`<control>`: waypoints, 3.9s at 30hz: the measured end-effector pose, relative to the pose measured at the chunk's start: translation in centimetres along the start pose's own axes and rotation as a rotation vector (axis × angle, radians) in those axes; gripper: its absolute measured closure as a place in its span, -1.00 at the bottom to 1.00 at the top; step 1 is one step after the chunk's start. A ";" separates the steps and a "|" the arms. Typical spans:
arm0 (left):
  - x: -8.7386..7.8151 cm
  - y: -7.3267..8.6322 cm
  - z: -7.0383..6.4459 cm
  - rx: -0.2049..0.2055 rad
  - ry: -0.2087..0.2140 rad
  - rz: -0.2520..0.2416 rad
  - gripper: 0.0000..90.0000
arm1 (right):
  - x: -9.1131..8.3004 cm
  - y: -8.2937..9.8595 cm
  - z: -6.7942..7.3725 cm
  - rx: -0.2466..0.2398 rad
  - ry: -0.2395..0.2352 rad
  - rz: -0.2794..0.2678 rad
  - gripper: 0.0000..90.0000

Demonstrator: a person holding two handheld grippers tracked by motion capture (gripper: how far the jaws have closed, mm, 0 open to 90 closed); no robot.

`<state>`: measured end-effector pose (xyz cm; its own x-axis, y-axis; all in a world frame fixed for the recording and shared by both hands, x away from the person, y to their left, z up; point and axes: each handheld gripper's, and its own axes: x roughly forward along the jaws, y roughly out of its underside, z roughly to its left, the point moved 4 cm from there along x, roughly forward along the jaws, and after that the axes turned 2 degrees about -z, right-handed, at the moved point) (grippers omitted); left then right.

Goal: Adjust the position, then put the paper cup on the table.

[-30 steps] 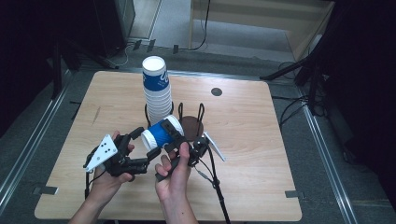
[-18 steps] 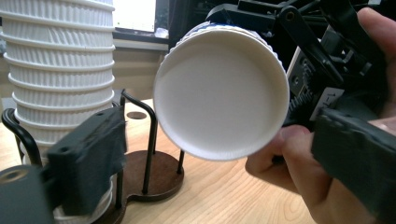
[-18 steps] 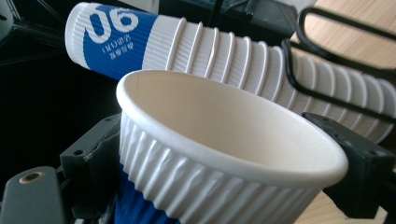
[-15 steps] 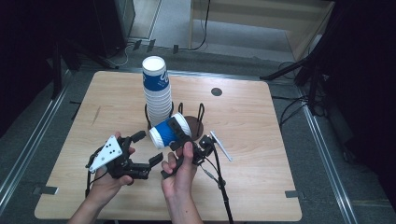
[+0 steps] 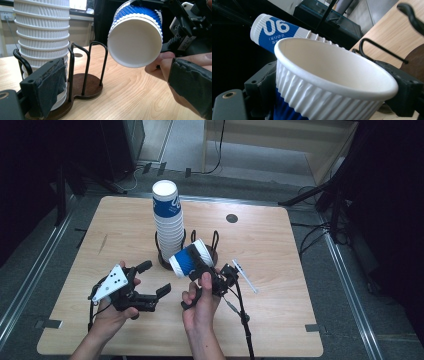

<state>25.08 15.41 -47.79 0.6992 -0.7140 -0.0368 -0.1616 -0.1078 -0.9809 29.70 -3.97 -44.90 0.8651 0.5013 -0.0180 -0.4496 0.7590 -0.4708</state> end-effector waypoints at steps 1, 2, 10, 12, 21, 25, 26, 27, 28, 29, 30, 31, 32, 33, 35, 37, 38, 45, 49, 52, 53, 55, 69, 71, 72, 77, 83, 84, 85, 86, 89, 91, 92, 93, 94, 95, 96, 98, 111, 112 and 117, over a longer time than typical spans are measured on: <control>-0.1 0.0 0.1 0.003 -0.002 0.003 -0.95 | 0.0 -0.1 0.0 -0.011 0.000 -0.006 -0.74; -0.1 0.0 0.1 -0.001 -0.001 0.003 -0.95 | -0.1 -0.2 0.0 -0.017 0.005 -0.007 -0.74; -0.4 0.2 0.5 -0.009 -0.013 0.014 -0.95 | -0.4 -0.9 -0.1 -0.079 0.022 -0.026 -0.74; -0.5 0.3 0.7 -0.008 -0.017 0.019 -0.95 | -0.5 -1.0 -0.1 -0.098 0.027 -0.032 -0.74; -0.9 0.6 1.4 -0.014 -0.033 0.031 -0.95 | -0.7 -1.4 0.0 -0.197 0.017 -0.042 -0.74; -1.0 0.7 1.6 -0.018 -0.036 0.038 -0.95 | -1.0 -1.7 0.0 -0.264 0.024 -0.057 -0.74; -1.0 0.7 1.6 -0.019 -0.035 0.039 -0.95 | -1.0 -1.8 0.1 -0.281 0.028 -0.057 -0.74; -1.1 0.7 1.7 -0.019 -0.037 0.041 -0.95 | -1.1 -1.8 0.1 -0.293 0.028 -0.060 -0.74; -1.1 0.8 1.7 -0.017 -0.039 0.044 -0.95 | -1.1 -2.0 0.1 -0.319 0.028 -0.063 -0.74; -1.1 0.8 1.8 -0.018 -0.039 0.045 -0.95 | -1.2 -2.0 0.1 -0.332 0.033 -0.063 -0.74; -1.2 0.9 1.8 -0.018 -0.040 0.047 -0.95 | -1.2 -2.1 0.1 -0.346 0.032 -0.067 -0.74; -1.2 0.9 1.9 -0.022 -0.042 0.047 -0.95 | -1.3 -2.2 0.1 -0.360 0.033 -0.065 -0.74; -1.2 1.0 1.9 -0.022 -0.043 0.049 -0.95 | -1.4 -2.3 0.1 -0.376 0.039 -0.069 -0.74; -1.3 1.0 2.0 -0.023 -0.047 0.048 -0.95 | -1.5 -2.3 0.1 -0.393 0.042 -0.070 -0.74; -1.4 1.1 2.2 -0.024 -0.052 0.049 -0.95 | -1.7 -2.5 0.1 -0.423 0.047 -0.073 -0.74; -1.5 1.1 2.3 -0.027 -0.054 0.050 -0.95 | -1.8 -2.7 0.1 -0.458 0.056 -0.081 -0.74; -1.6 1.1 2.4 -0.029 -0.055 0.052 -0.95 | -1.9 -2.7 0.1 -0.466 0.057 -0.081 -0.74; -2.0 1.3 3.1 -0.038 -0.074 0.050 -0.95 | -2.2 -3.4 -0.1 -0.520 0.059 -0.098 -0.74; -2.3 1.4 3.6 -0.045 -0.084 0.049 -0.95 | -2.3 -3.6 -0.1 -0.554 0.051 -0.106 -0.73; -2.5 1.5 4.0 -0.051 -0.096 0.048 -0.95 | -2.4 -3.7 -0.1 -0.580 0.049 -0.111 -0.73; -2.6 1.5 4.1 -0.055 -0.100 0.045 -0.95 | -2.4 -3.8 -0.1 -0.586 0.051 -0.112 -0.73; -2.8 1.6 4.4 -0.057 -0.109 0.048 -0.95 | -2.4 -3.9 -0.1 -0.593 0.050 -0.115 -0.73; -3.5 2.3 5.9 -0.072 -0.160 0.060 -0.95 | -2.7 -4.7 -0.7 -0.698 0.056 -0.142 -0.73; -3.6 2.5 6.2 -0.077 -0.169 0.062 -0.95 | -2.8 -4.8 -0.8 -0.715 0.055 -0.146 -0.73; -3.7 2.5 6.2 -0.078 -0.171 0.062 -0.95 | -2.8 -4.8 -0.8 -0.729 0.060 -0.150 -0.73; -3.9 2.8 6.8 -0.076 -0.195 0.064 -0.95 | -2.8 -5.0 -1.2 -0.780 0.083 -0.161 -0.73; -4.1 3.3 7.4 -0.071 -0.225 0.078 -0.95 | -2.9 -5.7 -1.6 -0.848 0.121 -0.182 -0.74; -4.2 3.4 7.6 -0.075 -0.229 0.080 -0.95 | -2.9 -5.8 -1.7 -0.858 0.126 -0.184 -0.73; -4.3 3.5 7.7 -0.077 -0.234 0.082 -0.95 | -3.0 -6.0 -1.8 -0.865 0.133 -0.189 -0.73; -4.3 3.6 7.8 -0.080 -0.239 0.084 -0.95 | -3.0 -6.3 -1.9 -0.875 0.139 -0.196 -0.74; -4.5 3.8 8.1 -0.083 -0.252 0.090 -0.95 | -3.1 -6.7 -2.1 -0.886 0.153 -0.206 -0.74; -4.7 4.0 8.2 -0.088 -0.258 0.090 -0.95 | -3.2 -7.1 -2.2 -0.896 0.160 -0.212 -0.74; -4.8 4.0 8.3 -0.087 -0.261 0.095 -0.95 | -3.2 -7.3 -2.3 -0.901 0.166 -0.215 -0.74; -4.9 4.1 8.4 -0.081 -0.265 0.095 -0.95 | -3.2 -7.5 -2.3 -0.906 0.170 -0.219 -0.74; -5.0 4.1 8.5 -0.079 -0.274 0.089 -0.95 | -3.3 -7.7 -2.4 -0.913 0.176 -0.220 -0.73; -5.1 4.2 8.6 -0.075 -0.280 0.086 -0.95 | -3.3 -7.9 -2.5 -0.918 0.181 -0.225 -0.74; -5.2 4.2 8.7 -0.076 -0.285 0.080 -0.95 | -3.3 -8.0 -2.5 -0.916 0.185 -0.227 -0.74; -5.4 4.3 8.9 -0.079 -0.296 0.075 -0.95 | -3.3 -8.4 -2.7 -0.919 0.193 -0.234 -0.74; -6.3 5.5 10.1 -0.062 -0.372 0.046 -0.95 | -3.1 -9.8 -3.2 -0.911 0.213 -0.242 -0.74; -6.3 5.6 10.3 -0.061 -0.380 0.050 -0.94 | -3.0 -9.9 -3.2 -0.916 0.218 -0.242 -0.74; -6.4 6.1 10.6 -0.050 -0.404 0.062 -0.95 | -2.6 -10.6 -3.3 -0.927 0.228 -0.252 -0.74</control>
<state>27.04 26.64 -55.55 0.9027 -0.3919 -0.1775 -0.2388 -0.1132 -0.9645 32.93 -14.64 -42.78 0.9775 0.2040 0.0537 0.0212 0.1582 -0.9872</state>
